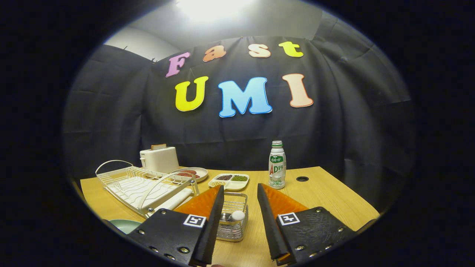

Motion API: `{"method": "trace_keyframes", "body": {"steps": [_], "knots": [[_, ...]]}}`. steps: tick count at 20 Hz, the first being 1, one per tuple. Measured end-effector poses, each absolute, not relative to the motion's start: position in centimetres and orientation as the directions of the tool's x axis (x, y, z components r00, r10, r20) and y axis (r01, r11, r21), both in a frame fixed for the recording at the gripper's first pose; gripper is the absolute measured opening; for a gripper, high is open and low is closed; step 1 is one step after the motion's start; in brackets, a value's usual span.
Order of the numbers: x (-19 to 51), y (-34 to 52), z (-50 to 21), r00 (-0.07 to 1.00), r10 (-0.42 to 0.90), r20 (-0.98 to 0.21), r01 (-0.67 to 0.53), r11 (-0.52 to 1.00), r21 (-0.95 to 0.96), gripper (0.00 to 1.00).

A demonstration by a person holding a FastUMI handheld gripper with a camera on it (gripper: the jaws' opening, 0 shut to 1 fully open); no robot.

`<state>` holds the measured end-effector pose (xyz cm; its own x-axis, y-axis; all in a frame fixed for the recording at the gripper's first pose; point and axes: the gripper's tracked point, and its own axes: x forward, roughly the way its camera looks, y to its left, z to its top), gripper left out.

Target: Take the plate from the dish rack, then take the spoon from the basket and place it into the plate.

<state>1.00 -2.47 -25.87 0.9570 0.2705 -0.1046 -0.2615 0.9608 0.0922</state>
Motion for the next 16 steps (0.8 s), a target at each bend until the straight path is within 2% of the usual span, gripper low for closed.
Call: {"method": "trace_keyframes", "body": {"steps": [5,8,10,11,12,13,14,16], "knots": [[2.0,-2.1,-26.6,0.961,0.260,-0.089,-0.252,0.963,0.099,0.55],[2.5,-2.0,-27.3,0.964,0.250,-0.094,-0.241,0.966,0.098,0.42],[2.6,-1.7,-27.2,0.963,0.254,-0.091,-0.247,0.966,0.081,0.23],[2.2,-1.9,-27.0,0.966,0.241,-0.096,-0.234,0.969,0.080,0.24],[1.6,-1.7,-26.6,0.965,0.241,-0.107,-0.234,0.969,0.076,0.17],[1.6,-1.2,-26.6,0.962,0.248,-0.114,-0.240,0.968,0.077,0.17],[1.4,-0.8,-26.4,0.958,0.262,-0.113,-0.253,0.964,0.086,0.11],[1.7,-0.2,-26.6,0.954,0.271,-0.131,-0.262,0.962,0.080,0.11]]}}
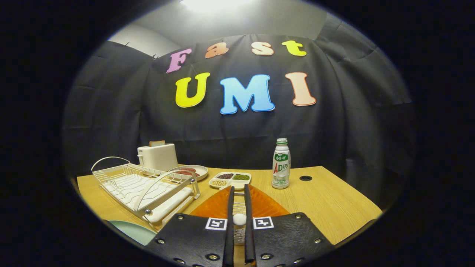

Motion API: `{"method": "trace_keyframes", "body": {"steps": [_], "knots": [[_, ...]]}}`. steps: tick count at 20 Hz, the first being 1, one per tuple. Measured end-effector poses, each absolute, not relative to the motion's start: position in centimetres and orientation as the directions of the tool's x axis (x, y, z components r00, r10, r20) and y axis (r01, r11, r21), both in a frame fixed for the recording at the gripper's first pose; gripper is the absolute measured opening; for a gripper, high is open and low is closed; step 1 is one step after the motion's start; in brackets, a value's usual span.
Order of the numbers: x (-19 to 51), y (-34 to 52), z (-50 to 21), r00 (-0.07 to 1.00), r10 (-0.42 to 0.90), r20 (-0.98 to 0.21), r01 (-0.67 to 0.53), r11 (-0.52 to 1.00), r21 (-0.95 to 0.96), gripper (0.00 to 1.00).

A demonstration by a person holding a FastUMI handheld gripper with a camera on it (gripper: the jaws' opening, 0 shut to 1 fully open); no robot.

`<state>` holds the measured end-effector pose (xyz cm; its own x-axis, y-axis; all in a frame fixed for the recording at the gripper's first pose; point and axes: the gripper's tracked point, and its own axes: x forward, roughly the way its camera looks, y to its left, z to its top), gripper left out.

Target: Take the plate from the dish rack, then take the spoon from the basket and place it into the plate.

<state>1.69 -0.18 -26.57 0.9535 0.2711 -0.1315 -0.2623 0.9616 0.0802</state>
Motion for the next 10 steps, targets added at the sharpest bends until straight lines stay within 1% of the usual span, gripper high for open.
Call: {"method": "trace_keyframes", "body": {"steps": [2,3,7,10], "knots": [[2.0,-0.2,-26.3,0.957,0.260,-0.131,-0.253,0.965,0.066,0.11],[1.9,-0.2,-26.2,0.957,0.258,-0.135,-0.252,0.966,0.059,0.06],[1.6,-0.3,-25.7,0.961,0.239,-0.140,-0.235,0.971,0.047,0.06],[1.3,-0.5,-24.1,0.963,0.232,-0.134,-0.228,0.973,0.046,0.06]]}}
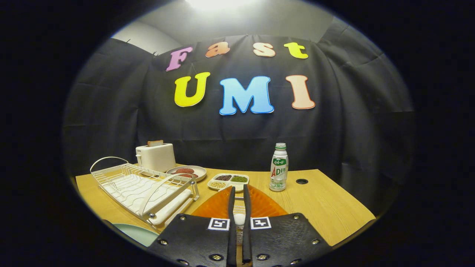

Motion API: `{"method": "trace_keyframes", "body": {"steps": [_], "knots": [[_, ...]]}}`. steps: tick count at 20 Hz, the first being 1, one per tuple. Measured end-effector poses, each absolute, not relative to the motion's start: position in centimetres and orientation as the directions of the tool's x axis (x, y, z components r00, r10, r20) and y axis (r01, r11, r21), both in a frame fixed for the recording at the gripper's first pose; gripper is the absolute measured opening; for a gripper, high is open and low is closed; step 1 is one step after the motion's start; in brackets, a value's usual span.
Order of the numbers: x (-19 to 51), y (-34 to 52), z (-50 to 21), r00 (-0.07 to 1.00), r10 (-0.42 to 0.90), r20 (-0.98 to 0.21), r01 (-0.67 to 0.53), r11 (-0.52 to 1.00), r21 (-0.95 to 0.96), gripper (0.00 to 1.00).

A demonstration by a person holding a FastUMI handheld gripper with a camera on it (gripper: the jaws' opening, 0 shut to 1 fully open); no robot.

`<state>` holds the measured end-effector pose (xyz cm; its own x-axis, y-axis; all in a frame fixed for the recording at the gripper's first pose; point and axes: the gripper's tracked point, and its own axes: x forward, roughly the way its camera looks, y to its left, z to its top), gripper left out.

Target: Take the plate from the dish rack, then take the spoon from the basket and place it into the plate.

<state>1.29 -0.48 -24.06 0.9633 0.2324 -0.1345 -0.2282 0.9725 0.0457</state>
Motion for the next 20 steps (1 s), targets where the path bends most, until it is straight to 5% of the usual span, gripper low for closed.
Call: {"method": "trace_keyframes", "body": {"steps": [20], "knots": [[-4.5,-2.4,-10.5,0.960,0.250,-0.126,-0.253,0.968,-0.008,0.06]]}}
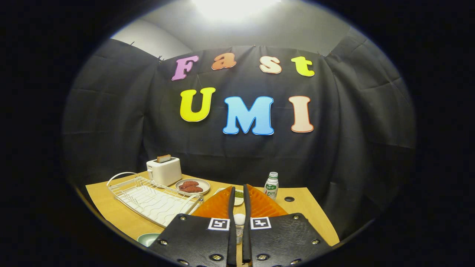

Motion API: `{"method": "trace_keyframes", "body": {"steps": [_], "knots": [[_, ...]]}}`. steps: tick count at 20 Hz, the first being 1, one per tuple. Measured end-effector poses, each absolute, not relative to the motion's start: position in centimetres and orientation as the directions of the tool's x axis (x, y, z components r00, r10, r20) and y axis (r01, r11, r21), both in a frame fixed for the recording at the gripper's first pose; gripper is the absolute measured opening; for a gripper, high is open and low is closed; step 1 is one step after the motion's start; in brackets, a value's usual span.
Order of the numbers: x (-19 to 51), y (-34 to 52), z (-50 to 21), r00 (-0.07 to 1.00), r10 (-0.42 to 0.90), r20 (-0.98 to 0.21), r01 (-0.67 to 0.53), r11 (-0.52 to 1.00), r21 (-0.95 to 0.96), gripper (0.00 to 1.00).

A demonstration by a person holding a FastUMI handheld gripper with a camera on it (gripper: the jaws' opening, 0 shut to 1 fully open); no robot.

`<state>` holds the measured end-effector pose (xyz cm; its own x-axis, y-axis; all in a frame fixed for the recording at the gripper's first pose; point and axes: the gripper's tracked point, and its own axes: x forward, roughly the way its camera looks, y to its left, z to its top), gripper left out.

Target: Take the plate from the dish rack, then take the spoon from the basket and place it into the plate.

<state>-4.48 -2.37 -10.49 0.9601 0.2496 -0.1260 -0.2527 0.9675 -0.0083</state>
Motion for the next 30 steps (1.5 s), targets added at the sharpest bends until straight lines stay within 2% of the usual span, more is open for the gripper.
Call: {"method": "trace_keyframes", "body": {"steps": [9,17,30], "knots": [[-9.0,-2.4,-8.1,0.952,0.255,-0.168,-0.261,0.965,-0.012,0.06],[-12.2,-1.4,-8.7,0.933,0.284,-0.222,-0.296,0.955,-0.021,0.06],[-14.7,8.8,-14.9,0.791,0.508,-0.340,-0.537,0.844,0.011,0.06]]}}
